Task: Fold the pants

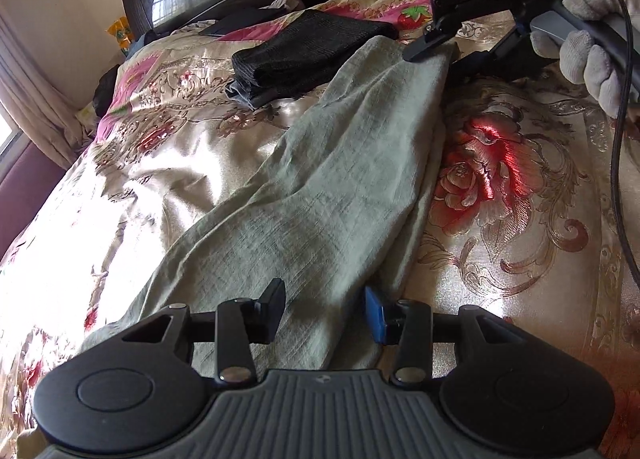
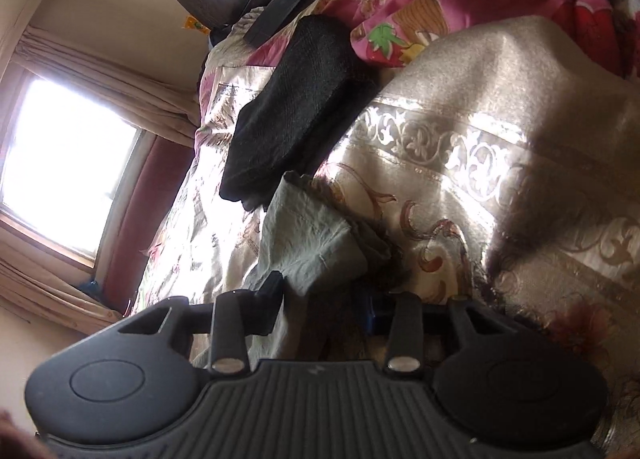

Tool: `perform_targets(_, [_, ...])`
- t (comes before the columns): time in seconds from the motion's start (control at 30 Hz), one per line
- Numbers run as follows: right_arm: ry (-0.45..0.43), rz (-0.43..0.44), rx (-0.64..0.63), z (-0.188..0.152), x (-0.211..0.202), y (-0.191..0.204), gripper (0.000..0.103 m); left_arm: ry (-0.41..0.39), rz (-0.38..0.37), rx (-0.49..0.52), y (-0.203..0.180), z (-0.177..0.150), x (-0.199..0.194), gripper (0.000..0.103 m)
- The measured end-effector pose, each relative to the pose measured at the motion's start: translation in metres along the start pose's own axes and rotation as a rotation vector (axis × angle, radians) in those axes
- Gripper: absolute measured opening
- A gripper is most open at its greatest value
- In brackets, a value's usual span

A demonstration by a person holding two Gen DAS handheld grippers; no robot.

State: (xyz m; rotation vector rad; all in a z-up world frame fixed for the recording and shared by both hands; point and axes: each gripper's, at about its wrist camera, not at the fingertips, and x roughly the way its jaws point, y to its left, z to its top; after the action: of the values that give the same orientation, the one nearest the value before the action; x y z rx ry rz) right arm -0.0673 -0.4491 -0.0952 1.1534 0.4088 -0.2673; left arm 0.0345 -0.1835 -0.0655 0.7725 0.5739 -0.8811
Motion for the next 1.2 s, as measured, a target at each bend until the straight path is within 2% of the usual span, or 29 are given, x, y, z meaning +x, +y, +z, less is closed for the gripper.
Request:
perform_targets(0.1, [0.005, 0.180, 0.115, 0.001, -0.007, -0.002, 0.043, 0.005, 0.003, 0.012, -0.002, 0.003, 0.001, 0.057])
perform_targets(0.13, [-0.012, 0.216, 0.118, 0.003, -0.008, 0.001, 0.043, 0.006, 0.002, 0.015, -0.003, 0.004, 0.002, 0.057])
perform_targets(0.23, [-0.075, 0.150, 0.058, 0.019, -0.004, 0.003, 0.045, 0.013, 0.001, 0.029, -0.005, 0.007, 0.004, 0.057])
perform_targets(0.33, [-0.030, 0.086, 0.092, 0.028, -0.005, -0.009, 0.045, 0.011, -0.005, 0.044, -0.006, 0.010, 0.004, 0.057])
perform_targets(0.47, [0.019, 0.026, -0.075, 0.036, -0.018, -0.001, 0.043, 0.008, -0.008, 0.058, -0.007, 0.010, 0.006, 0.057])
perform_targets(0.63, [0.064, -0.037, -0.124, 0.045, -0.033, 0.002, 0.045, 0.001, -0.018, 0.073, -0.007, 0.016, 0.009, 0.057])
perform_targets(0.7, [0.068, -0.054, -0.218, 0.049, -0.038, 0.003, 0.046, 0.002, -0.021, 0.071, -0.008, 0.017, 0.010, 0.057])
perform_targets(0.73, [0.106, -0.059, -0.254, 0.053, -0.033, 0.004, 0.047, 0.003, -0.022, 0.073, -0.008, 0.017, 0.012, 0.057])
perform_targets(0.8, [0.183, -0.028, -0.265, 0.060, -0.019, 0.001, 0.047, 0.006, -0.022, 0.078, -0.009, 0.018, 0.013, 0.057])
perform_targets(0.87, [0.312, 0.016, -0.260, 0.069, 0.001, -0.007, 0.047, 0.013, -0.022, 0.082, -0.010, 0.020, 0.014, 0.057])
perform_targets(1.0, [0.407, 0.128, -0.200, 0.083, 0.011, -0.018, 0.047, 0.023, -0.023, 0.093, -0.011, 0.022, 0.016, 0.057])
perform_targets(1.13, [0.427, 0.212, -0.131, 0.084, 0.017, -0.030, 0.047, 0.038, -0.022, 0.109, -0.014, 0.026, 0.019, 0.057])
perform_targets(1.2, [0.360, 0.321, -0.050, 0.089, 0.005, -0.040, 0.047, 0.041, -0.024, 0.115, -0.014, 0.027, 0.018, 0.058])
